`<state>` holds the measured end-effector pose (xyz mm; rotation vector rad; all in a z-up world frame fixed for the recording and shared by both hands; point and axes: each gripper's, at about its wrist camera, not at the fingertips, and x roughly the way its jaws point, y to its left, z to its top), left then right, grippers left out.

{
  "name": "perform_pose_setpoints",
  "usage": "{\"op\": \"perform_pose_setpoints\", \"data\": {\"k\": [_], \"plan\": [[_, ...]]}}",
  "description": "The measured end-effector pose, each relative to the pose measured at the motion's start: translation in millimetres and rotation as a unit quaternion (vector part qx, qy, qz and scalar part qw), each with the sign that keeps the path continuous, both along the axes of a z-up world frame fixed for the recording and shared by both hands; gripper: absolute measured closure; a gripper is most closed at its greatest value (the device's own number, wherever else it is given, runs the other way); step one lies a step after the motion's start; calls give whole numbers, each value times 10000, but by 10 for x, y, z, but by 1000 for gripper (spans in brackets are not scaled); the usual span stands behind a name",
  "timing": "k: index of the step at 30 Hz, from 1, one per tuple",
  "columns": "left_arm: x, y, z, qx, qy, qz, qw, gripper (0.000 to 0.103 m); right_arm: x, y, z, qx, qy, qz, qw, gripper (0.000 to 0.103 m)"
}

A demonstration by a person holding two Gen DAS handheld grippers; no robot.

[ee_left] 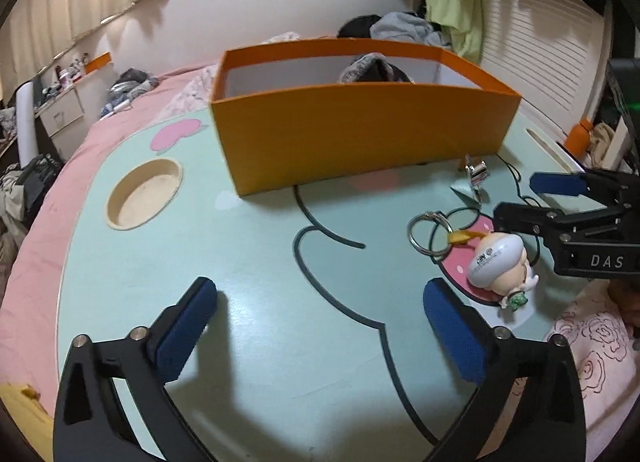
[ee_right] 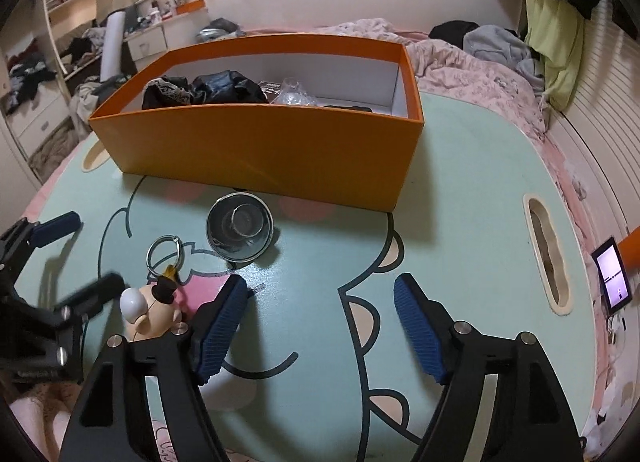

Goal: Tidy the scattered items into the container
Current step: 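Grasp the silver round metal cup with the right tool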

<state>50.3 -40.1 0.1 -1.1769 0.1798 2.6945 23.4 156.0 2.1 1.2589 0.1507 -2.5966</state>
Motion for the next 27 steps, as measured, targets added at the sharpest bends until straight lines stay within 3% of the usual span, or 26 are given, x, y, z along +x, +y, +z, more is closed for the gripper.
{"op": "perform_pose_setpoints", "data": {"k": [10, 14, 19, 27], "plan": [[21, -11, 8, 13, 10, -3, 10000, 0, 47, -23, 39, -180, 10, 101, 9998, 26], [34, -14, 13, 33, 16, 6, 10000, 0, 43, -49, 129, -494, 57, 277, 9984, 33], [34, -30, 4, 40, 21, -3, 10000, 0, -71, -193, 217, -609, 161, 419, 9971, 35], [38, -74, -21, 52, 30, -19, 10000, 0, -312, -314, 103, -633, -108, 482, 9968, 65]]}}
